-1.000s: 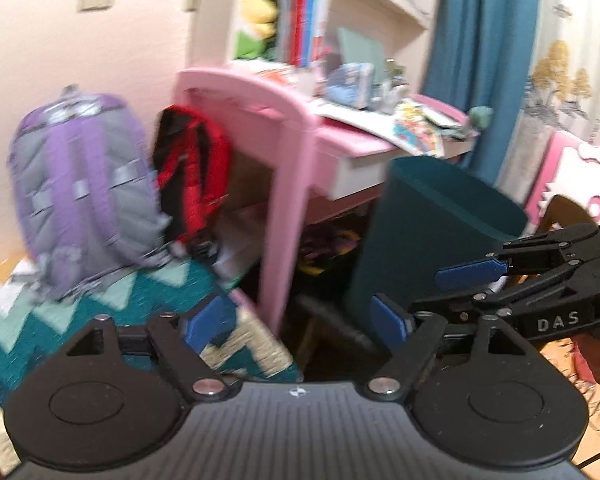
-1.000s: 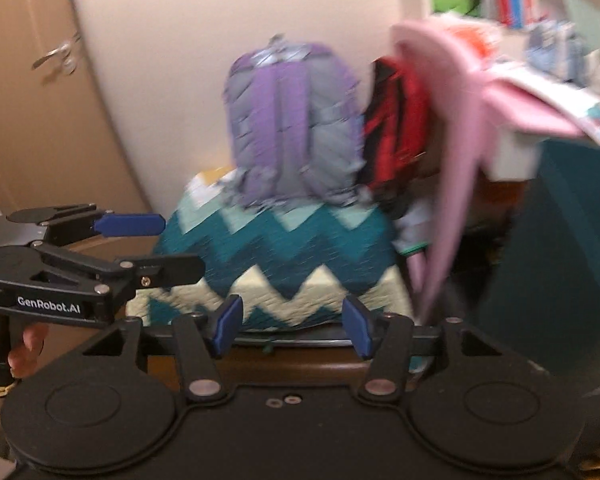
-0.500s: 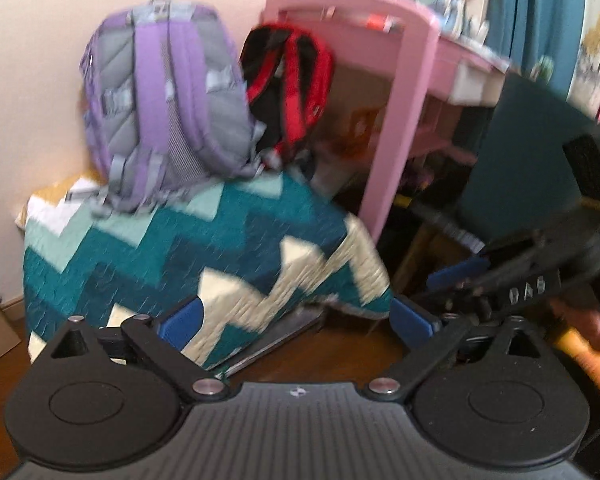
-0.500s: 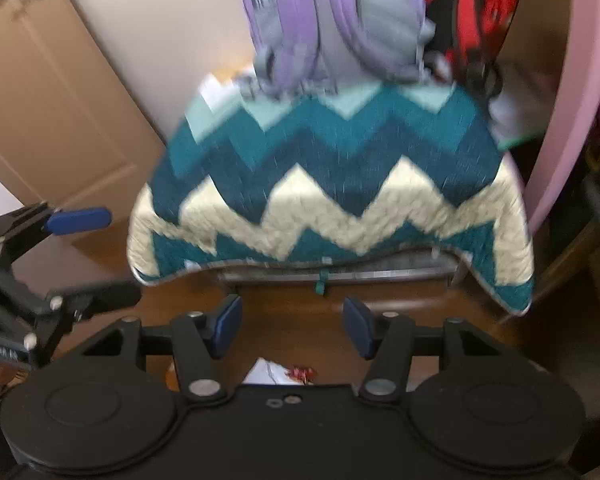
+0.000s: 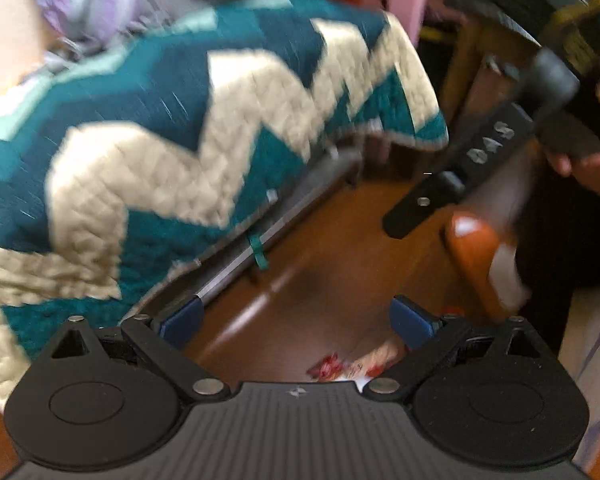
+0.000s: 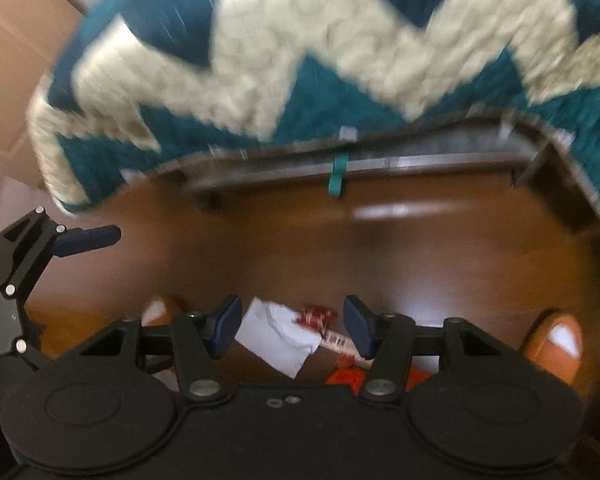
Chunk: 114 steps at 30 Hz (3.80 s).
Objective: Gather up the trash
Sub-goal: 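Move both tools back toward the floor by the bed, then grasp the white tissue with left tool while right grasps brown wrapper, then carry the tissue in left tool while right carries wrapper to the bin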
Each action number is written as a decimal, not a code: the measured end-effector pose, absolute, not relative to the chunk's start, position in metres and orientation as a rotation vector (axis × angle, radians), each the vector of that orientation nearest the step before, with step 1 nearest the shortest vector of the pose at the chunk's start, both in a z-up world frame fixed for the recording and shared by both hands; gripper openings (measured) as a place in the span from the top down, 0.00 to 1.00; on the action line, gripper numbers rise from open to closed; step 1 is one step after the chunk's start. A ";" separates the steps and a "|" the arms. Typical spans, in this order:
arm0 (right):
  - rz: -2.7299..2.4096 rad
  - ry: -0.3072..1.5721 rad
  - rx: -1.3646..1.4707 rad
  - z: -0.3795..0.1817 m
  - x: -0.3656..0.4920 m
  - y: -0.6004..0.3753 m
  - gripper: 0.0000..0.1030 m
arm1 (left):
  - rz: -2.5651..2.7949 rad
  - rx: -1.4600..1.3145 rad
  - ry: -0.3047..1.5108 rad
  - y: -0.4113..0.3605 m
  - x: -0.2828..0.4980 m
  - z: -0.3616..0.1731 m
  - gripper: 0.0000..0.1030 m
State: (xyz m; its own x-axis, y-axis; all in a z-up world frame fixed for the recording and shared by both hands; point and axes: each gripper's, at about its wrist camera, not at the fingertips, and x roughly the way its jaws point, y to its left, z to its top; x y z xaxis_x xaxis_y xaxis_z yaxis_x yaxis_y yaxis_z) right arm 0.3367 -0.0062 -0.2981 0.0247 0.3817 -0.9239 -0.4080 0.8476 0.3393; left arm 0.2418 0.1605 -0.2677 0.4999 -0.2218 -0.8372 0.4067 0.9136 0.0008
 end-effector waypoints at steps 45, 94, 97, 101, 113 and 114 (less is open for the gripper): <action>0.354 1.875 -0.010 -0.571 0.344 0.071 0.69 | -0.323 -0.093 1.455 0.210 0.264 -0.571 0.95; 0.526 0.871 -0.023 0.009 0.238 -0.158 0.72 | -0.182 0.026 0.733 0.125 0.216 -0.037 0.98; 0.515 0.786 -0.019 0.042 0.227 -0.184 0.72 | -0.184 0.054 0.659 0.100 0.210 0.003 0.98; 0.479 0.693 -0.026 0.074 0.218 -0.217 0.72 | -0.200 0.071 0.573 0.066 0.206 0.049 0.98; 0.261 0.523 -0.055 0.142 0.218 -0.321 0.72 | -0.335 0.114 0.401 -0.062 0.226 0.140 0.98; 0.245 0.516 -0.059 0.145 0.219 -0.327 0.72 | -0.355 0.117 0.393 -0.075 0.230 0.146 0.98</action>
